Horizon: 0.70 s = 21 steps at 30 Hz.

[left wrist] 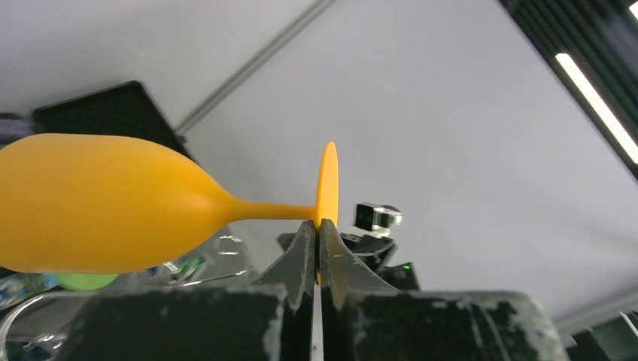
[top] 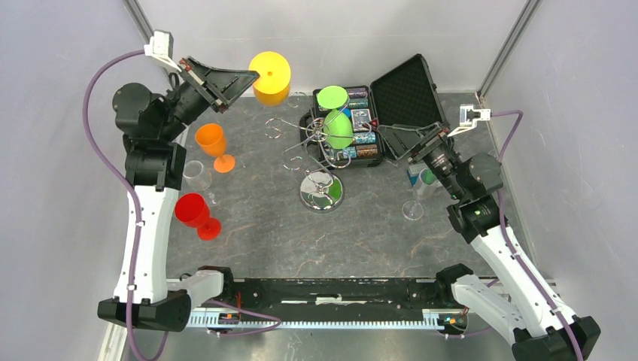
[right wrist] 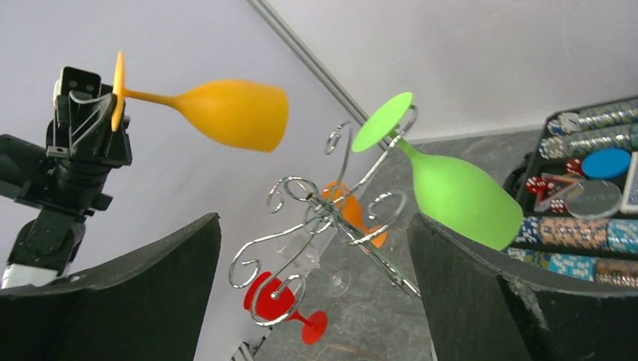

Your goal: Take the wine glass off the wine glass rack

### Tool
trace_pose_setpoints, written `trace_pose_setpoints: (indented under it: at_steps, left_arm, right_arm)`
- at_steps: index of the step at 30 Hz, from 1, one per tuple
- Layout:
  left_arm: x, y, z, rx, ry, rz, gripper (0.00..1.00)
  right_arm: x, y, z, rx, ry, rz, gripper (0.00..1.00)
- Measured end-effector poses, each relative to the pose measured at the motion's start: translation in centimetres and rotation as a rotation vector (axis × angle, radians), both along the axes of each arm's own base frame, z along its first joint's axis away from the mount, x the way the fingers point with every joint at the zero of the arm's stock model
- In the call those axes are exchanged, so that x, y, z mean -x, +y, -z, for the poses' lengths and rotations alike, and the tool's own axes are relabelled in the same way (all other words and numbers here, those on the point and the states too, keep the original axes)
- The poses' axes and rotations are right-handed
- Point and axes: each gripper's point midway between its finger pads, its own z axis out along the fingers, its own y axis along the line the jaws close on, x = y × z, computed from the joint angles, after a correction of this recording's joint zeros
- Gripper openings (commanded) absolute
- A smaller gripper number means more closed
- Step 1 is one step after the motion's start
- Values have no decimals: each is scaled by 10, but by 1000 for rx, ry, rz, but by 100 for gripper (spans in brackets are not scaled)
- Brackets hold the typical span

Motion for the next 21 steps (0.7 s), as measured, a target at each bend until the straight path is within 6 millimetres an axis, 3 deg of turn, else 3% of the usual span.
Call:
trace_pose_setpoints:
  at_steps: [8,15,18,21]
  left_arm:
    - [43,-13,-58,233,-115,236,2]
    - [55,-18,-78,392,-71,386,2]
    - [61,-30,-78,475,-13,486,2]
    - [69,-49,-73,535,62,589,2]
  right_arm:
    - [11,12,-29,-27,-147,-92,98]
    - [1,35,-47,-111,-220,-214,98]
    - [-2,52,-59,-144,-256,-299,98]
    - [8,69,-81,-180,-327,-392,98]
